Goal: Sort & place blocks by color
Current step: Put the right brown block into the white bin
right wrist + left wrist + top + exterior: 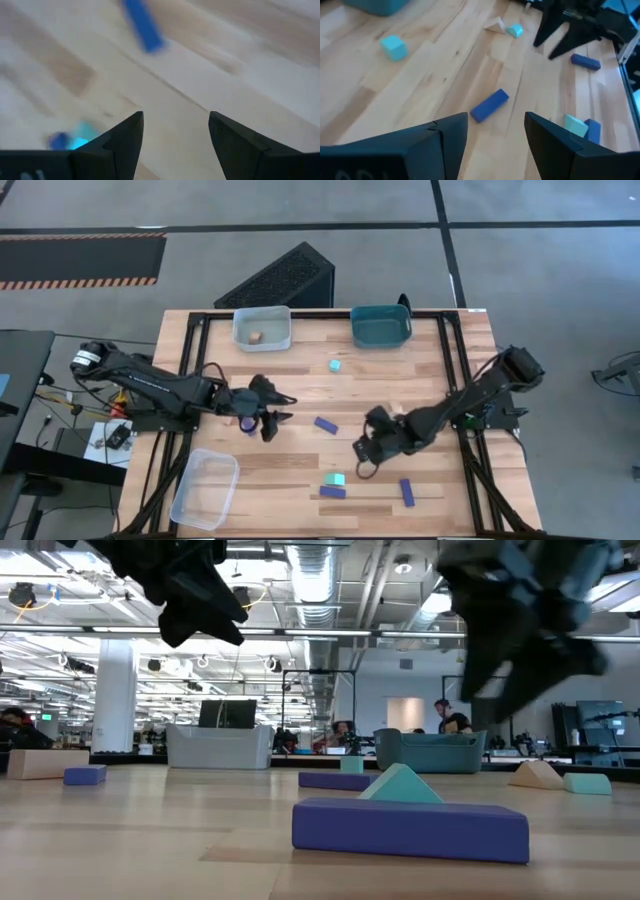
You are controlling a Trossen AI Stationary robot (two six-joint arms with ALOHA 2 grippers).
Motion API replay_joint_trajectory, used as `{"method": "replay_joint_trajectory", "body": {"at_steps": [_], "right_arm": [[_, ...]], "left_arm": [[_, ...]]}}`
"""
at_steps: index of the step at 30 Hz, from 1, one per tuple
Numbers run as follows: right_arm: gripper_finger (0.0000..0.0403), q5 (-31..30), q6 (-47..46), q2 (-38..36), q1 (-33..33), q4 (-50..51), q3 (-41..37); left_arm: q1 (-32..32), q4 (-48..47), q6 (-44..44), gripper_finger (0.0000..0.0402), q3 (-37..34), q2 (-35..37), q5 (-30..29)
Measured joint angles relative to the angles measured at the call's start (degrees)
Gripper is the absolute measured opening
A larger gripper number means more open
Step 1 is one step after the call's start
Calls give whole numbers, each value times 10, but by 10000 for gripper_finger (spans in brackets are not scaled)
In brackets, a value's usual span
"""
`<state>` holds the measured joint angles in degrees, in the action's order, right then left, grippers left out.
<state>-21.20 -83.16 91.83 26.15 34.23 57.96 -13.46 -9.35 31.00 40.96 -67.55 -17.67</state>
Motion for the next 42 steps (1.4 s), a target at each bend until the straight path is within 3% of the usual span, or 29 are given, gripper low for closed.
{"method": "replay_joint_trajectory", "body": {"at_steps": [6, 13, 20, 26, 29, 34, 42], "right_arm": [[249, -12, -101, -22, 29, 146, 4], [249, -27, -101, -63, 35, 152, 5], [249, -62, -80, -136, 29, 190, 5], [249, -73, -82, -154, 14, 280, 0], [249, -75, -83, -148, 1, 279, -36], [249, -41, -76, -146, -72, 194, -120], [249, 56, 57, -146, -177, 112, -179]], "left_arm": [[-21, -1, 44, 183, 0, 0, -12], [-25, -15, 104, 183, 9, 3, -22], [62, -163, 39, 183, 149, 56, -69], [100, -184, -17, 183, 212, 70, -76], [91, -185, -5, 183, 194, 64, -76], [77, -162, 41, 183, 146, 31, -70], [55, -148, 80, 183, 133, -34, -16]]}}
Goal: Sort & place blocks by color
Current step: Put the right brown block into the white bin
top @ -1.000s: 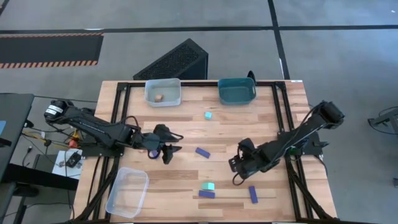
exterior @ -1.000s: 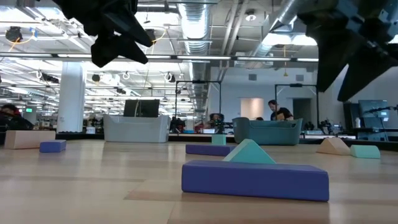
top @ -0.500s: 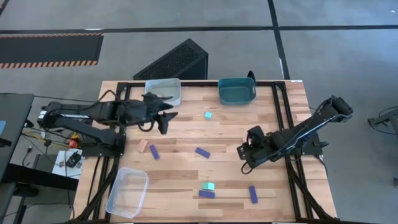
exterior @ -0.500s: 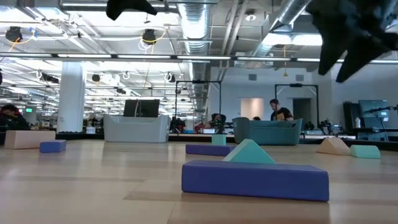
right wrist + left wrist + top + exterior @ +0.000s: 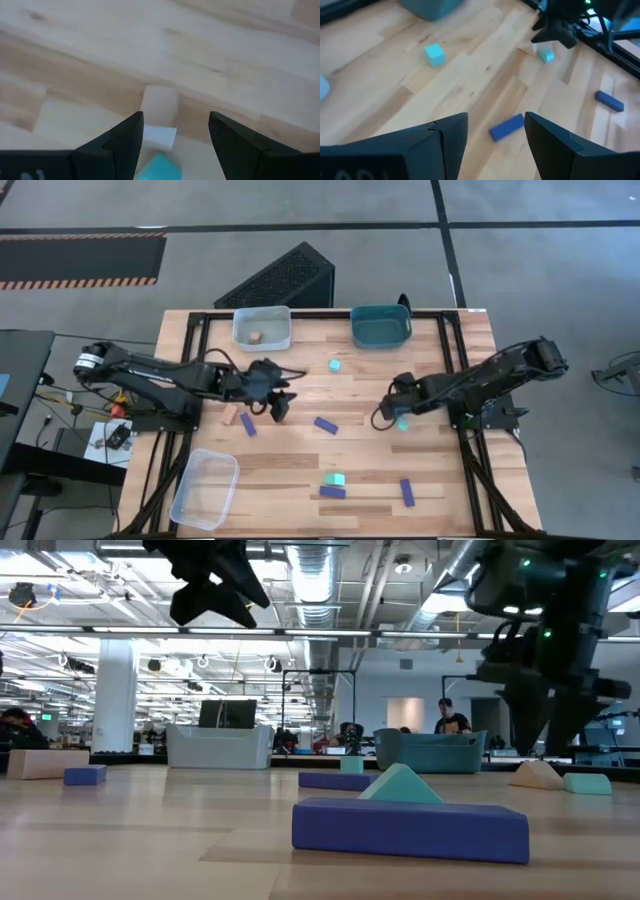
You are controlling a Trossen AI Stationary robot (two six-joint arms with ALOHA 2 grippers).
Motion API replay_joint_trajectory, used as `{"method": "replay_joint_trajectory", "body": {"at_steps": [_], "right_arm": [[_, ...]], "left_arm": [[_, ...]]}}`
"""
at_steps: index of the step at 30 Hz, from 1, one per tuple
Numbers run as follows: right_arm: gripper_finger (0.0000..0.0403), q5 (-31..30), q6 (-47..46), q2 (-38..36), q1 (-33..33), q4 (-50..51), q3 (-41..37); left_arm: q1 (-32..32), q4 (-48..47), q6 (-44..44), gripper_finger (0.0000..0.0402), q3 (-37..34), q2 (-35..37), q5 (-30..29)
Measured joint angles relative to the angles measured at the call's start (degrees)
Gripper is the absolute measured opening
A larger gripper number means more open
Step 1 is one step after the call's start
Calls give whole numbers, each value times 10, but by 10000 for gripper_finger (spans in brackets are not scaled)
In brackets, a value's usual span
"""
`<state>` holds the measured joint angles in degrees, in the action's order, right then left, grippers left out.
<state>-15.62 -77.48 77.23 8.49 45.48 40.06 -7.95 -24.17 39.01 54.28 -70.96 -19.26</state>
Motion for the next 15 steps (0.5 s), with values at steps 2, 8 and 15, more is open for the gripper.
{"method": "replay_joint_trajectory", "body": {"at_steps": [2, 8, 15], "right_arm": [[249, 17, 27, 0, -7, -34, -8], [249, 26, 26, 29, -28, -92, -33], [239, 44, 12, 71, -16, -102, -34]], "left_arm": [[-10, 1, 3, 183, 0, -10, -1], [-31, 9, -2, 183, 0, -23, -15], [-31, 19, -11, 183, 0, -22, -23]]}}
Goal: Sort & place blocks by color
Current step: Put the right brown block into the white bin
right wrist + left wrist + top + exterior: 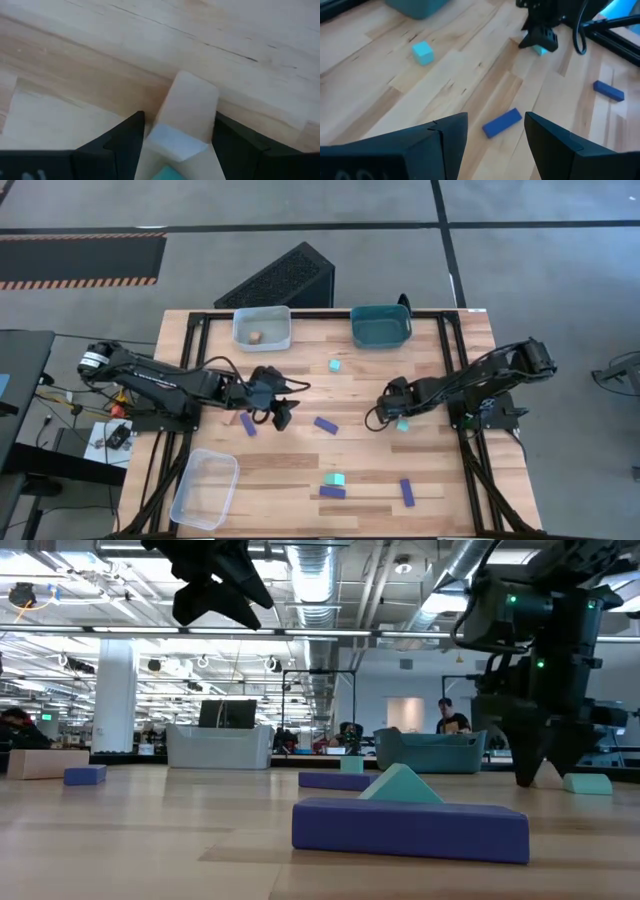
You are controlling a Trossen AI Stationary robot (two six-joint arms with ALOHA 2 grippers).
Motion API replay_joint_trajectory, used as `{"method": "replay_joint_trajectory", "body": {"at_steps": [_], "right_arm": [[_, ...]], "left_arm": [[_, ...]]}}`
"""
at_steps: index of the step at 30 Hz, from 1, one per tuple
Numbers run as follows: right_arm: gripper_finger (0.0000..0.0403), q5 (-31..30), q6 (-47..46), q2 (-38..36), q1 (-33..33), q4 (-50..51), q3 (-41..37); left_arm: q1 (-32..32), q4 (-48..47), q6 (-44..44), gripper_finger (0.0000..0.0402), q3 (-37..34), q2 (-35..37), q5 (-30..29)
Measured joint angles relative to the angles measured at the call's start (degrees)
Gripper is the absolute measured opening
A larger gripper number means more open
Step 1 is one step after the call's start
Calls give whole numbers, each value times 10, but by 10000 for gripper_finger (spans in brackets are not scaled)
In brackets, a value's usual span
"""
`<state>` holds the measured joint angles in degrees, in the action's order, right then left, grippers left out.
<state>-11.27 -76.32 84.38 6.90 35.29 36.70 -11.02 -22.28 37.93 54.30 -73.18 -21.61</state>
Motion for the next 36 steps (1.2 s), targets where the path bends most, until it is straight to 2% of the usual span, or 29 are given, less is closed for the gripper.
{"method": "replay_joint_trajectory", "body": {"at_steps": [3, 7, 9, 12, 15, 17, 20, 23, 25, 27, 32, 36], "right_arm": [[204, 2, -4, 8, 11, -4, 3], [124, 13, 11, 1, 28, -23, 18], [119, 36, 12, -5, 39, -84, 36], [119, 27, 59, -24, 60, -185, 55], [119, -15, 161, -25, 91, -298, 77], [119, -49, 228, -27, 112, -331, 107], [119, -142, 321, -25, 146, -296, 154], [119, -244, 430, -16, 168, -264, 199], [119, -285, 506, -15, 175, -245, 216], [119, -295, 559, -15, 174, -252, 227], [119, -322, 639, -15, 167, -249, 250], [128, -319, 698, -15, 162, -250, 267]], "left_arm": [[1, 21, 1, 183, 0, -1, -1], [0, 63, 30, 183, 0, -1, -2], [-4, 82, 39, 183, 0, -1, -2], [-9, 108, 31, 183, 0, -4, 2], [-14, 125, 3, 183, 0, -4, 27], [-17, 136, -2, 183, 0, -4, 53], [-18, 146, 17, 183, 0, -4, 68], [-12, 149, 68, 183, 0, -9, 21], [-2, 161, 81, 183, 0, -12, 10], [15, 211, 83, 183, 1, -22, 45], [49, 311, 114, 189, 0, -52, 214], [59, 356, 126, 202, 1, -73, 261]]}}
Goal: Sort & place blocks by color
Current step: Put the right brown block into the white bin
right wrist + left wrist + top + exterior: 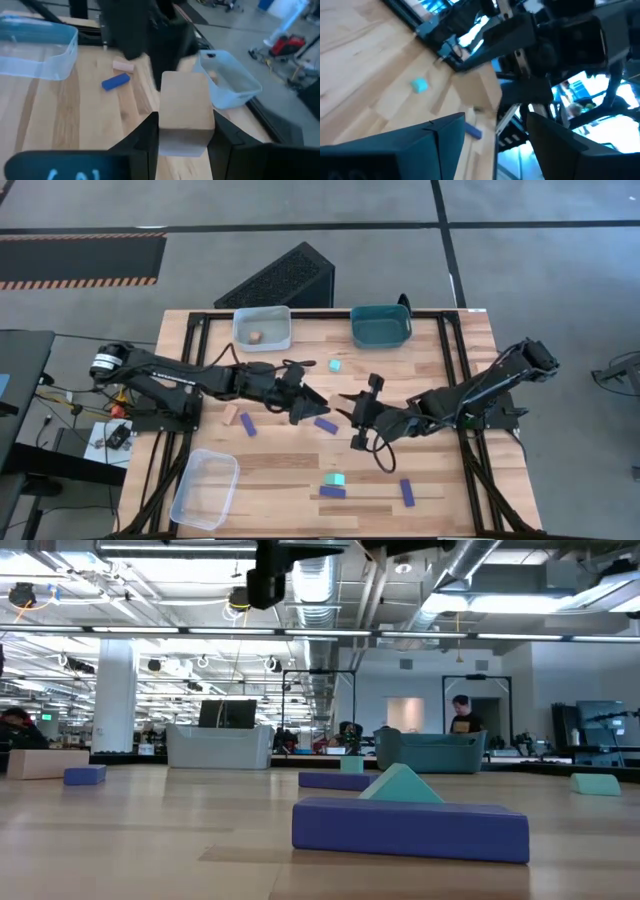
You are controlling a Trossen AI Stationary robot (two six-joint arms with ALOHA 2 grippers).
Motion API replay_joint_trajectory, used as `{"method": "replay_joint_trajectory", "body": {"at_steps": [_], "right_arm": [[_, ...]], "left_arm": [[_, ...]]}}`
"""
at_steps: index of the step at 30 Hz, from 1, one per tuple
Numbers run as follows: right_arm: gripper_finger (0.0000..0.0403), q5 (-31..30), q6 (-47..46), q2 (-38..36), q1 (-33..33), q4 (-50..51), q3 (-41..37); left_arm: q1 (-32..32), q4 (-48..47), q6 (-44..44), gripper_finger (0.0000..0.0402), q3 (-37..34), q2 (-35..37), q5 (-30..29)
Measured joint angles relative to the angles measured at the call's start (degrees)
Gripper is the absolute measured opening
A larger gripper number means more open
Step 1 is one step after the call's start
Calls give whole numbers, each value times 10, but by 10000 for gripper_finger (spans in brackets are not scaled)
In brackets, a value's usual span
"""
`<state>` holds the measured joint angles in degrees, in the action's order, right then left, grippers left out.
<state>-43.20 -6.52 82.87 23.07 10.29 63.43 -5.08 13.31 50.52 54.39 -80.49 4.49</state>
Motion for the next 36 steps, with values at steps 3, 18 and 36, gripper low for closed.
{"method": "replay_joint_trajectory", "body": {"at_steps": [3, 18, 36], "right_arm": [[134, 1, 12, 0, -5, -1, 7], [130, 47, 5, 1, -13, -22, 6], [142, 53, 18, 0, -14, 1, 6]], "left_arm": [[5, 10, -3, 215, 0, -12, 4], [21, 52, 26, 218, 0, -38, -10], [30, 63, -12, 35, -1, -52, 57]]}}
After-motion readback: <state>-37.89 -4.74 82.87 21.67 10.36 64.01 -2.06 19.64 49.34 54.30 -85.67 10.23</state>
